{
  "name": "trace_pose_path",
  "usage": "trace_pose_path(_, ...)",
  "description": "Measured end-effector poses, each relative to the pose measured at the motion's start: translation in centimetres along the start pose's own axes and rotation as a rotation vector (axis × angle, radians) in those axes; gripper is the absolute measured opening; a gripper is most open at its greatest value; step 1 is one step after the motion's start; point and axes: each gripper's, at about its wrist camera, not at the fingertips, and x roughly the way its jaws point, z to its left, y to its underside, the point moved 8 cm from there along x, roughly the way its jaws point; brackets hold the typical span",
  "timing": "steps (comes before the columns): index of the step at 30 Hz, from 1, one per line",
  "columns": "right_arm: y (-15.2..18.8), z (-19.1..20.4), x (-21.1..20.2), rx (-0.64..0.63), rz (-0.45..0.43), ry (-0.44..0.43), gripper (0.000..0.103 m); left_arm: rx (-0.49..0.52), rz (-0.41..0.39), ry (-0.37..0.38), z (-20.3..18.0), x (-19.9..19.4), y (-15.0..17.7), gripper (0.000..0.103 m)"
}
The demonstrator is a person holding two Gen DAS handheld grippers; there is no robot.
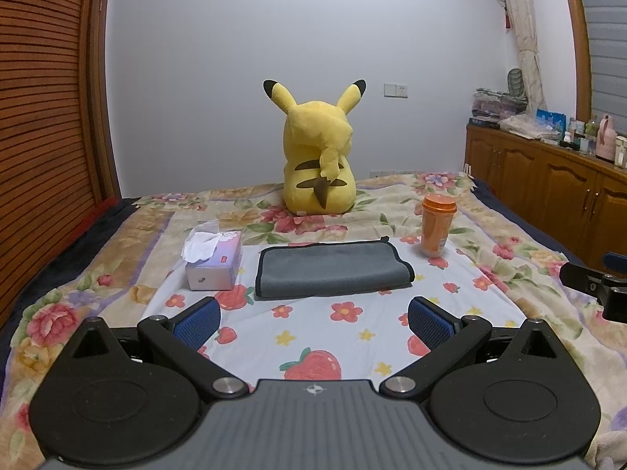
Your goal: Fold towel
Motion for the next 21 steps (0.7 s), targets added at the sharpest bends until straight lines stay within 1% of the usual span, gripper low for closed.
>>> trace_pose_path(21,0.22,-0.02,0.07,0.002,0.002,0.001,0.103,0.005,0.004,-0.003,0.12,0.14,0.2,0.103)
